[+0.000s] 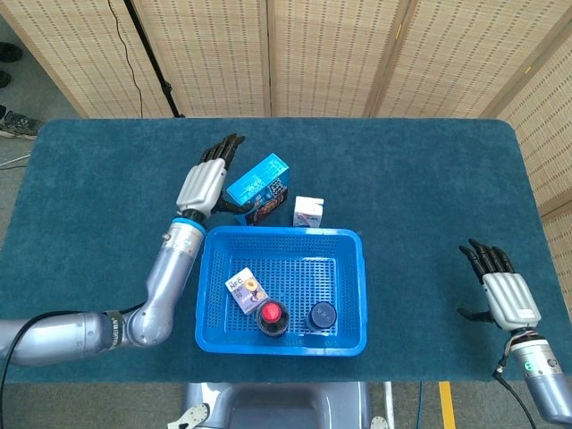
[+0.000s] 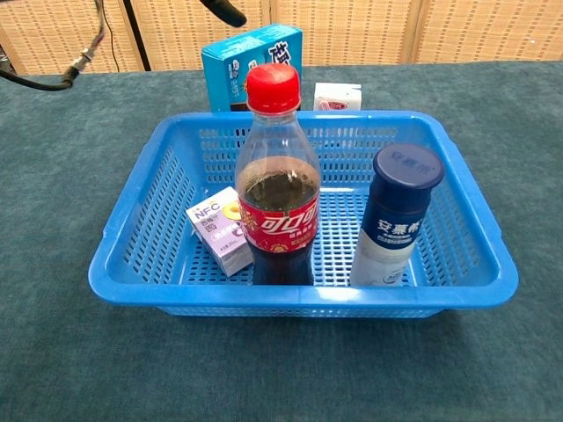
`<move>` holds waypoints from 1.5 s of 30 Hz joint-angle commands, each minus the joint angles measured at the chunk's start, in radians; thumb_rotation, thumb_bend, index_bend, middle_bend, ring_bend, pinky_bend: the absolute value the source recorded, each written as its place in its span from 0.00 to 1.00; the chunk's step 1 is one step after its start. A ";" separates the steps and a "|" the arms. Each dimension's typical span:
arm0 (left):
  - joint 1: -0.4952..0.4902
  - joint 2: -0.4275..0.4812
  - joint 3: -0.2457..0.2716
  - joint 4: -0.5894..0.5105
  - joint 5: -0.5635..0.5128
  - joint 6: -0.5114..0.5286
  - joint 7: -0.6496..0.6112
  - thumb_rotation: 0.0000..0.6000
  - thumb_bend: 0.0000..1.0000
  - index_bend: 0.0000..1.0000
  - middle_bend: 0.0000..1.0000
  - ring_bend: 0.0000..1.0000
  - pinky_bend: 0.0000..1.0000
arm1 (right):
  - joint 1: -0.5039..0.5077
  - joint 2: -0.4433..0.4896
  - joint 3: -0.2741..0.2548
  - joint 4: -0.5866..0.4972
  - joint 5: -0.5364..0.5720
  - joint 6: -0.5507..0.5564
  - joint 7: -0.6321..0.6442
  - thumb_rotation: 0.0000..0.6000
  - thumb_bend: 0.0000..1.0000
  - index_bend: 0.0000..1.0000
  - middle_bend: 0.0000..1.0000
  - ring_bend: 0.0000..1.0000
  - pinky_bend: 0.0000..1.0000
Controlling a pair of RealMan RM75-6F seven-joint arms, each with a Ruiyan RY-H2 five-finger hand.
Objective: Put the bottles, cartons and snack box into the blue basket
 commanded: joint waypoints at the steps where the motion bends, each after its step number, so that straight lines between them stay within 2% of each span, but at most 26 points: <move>1: -0.081 -0.089 -0.003 0.126 -0.071 -0.045 0.049 1.00 0.15 0.00 0.00 0.00 0.00 | 0.002 -0.001 0.004 0.011 0.004 -0.004 0.012 1.00 0.00 0.00 0.00 0.00 0.00; 6: -0.136 -0.174 0.004 0.265 -0.125 -0.054 0.091 1.00 0.15 0.00 0.00 0.00 0.00 | 0.001 0.000 0.009 0.016 0.004 0.004 0.031 1.00 0.00 0.00 0.00 0.00 0.00; 10: -0.158 -0.215 -0.006 0.331 -0.161 -0.069 0.103 1.00 0.18 0.00 0.00 0.00 0.02 | 0.000 0.003 0.008 0.015 -0.004 0.008 0.051 1.00 0.00 0.00 0.00 0.00 0.00; 14: -0.168 -0.262 -0.011 0.398 -0.190 -0.068 0.110 1.00 0.36 0.00 0.00 0.00 0.26 | 0.000 0.008 0.006 0.012 -0.007 0.006 0.068 1.00 0.00 0.00 0.00 0.00 0.00; 17: -0.170 -0.274 -0.017 0.424 -0.216 -0.079 0.122 1.00 0.41 0.00 0.00 0.00 0.28 | 0.000 0.013 0.006 0.008 -0.008 0.005 0.078 1.00 0.00 0.00 0.00 0.00 0.00; 19: -0.171 -0.290 -0.023 0.451 -0.223 -0.072 0.121 1.00 0.45 0.00 0.00 0.05 0.32 | 0.000 0.014 0.006 0.007 -0.009 0.005 0.080 1.00 0.00 0.00 0.00 0.00 0.00; 20: -0.171 -0.296 -0.024 0.460 -0.219 -0.069 0.119 1.00 0.48 0.01 0.03 0.10 0.36 | 0.000 0.014 0.005 0.007 -0.009 0.005 0.082 1.00 0.00 0.00 0.00 0.00 0.00; 22: -0.169 -0.307 -0.026 0.477 -0.203 -0.058 0.112 1.00 0.52 0.11 0.12 0.22 0.43 | 0.001 0.014 0.005 0.006 -0.009 0.004 0.086 1.00 0.00 0.00 0.00 0.00 0.00; 24: -0.158 -0.315 -0.030 0.484 -0.158 -0.041 0.079 1.00 0.55 0.26 0.26 0.33 0.49 | 0.001 0.013 0.005 0.007 -0.011 0.002 0.086 1.00 0.00 0.00 0.00 0.00 0.00; 27: -0.133 -0.317 -0.033 0.473 -0.085 -0.008 0.027 1.00 0.60 0.38 0.37 0.43 0.55 | 0.002 0.011 0.004 0.008 -0.011 0.001 0.084 1.00 0.00 0.00 0.00 0.00 0.00; 30: -0.100 -0.292 -0.041 0.424 -0.018 0.024 -0.018 1.00 0.61 0.43 0.41 0.46 0.56 | 0.003 0.008 0.001 0.007 -0.012 -0.002 0.081 1.00 0.00 0.00 0.00 0.00 0.00; 34: -0.045 -0.231 -0.058 0.309 0.063 0.048 -0.084 1.00 0.61 0.44 0.42 0.47 0.56 | 0.004 0.004 -0.002 0.005 -0.016 -0.004 0.072 1.00 0.00 0.00 0.00 0.00 0.00; 37: 0.019 -0.128 -0.061 0.131 0.145 0.067 -0.112 1.00 0.61 0.44 0.42 0.46 0.56 | 0.005 0.000 -0.004 0.007 -0.015 -0.007 0.062 1.00 0.00 0.00 0.00 0.00 0.00; 44: 0.154 0.106 -0.043 -0.273 0.261 0.080 -0.124 1.00 0.62 0.44 0.42 0.47 0.56 | 0.007 -0.009 -0.007 0.008 -0.013 -0.013 0.037 1.00 0.00 0.00 0.00 0.00 0.00; 45: 0.169 0.129 -0.041 -0.305 0.273 0.075 -0.132 1.00 0.62 0.44 0.42 0.47 0.56 | 0.007 -0.009 -0.008 0.007 -0.014 -0.013 0.034 1.00 0.00 0.00 0.00 0.00 0.00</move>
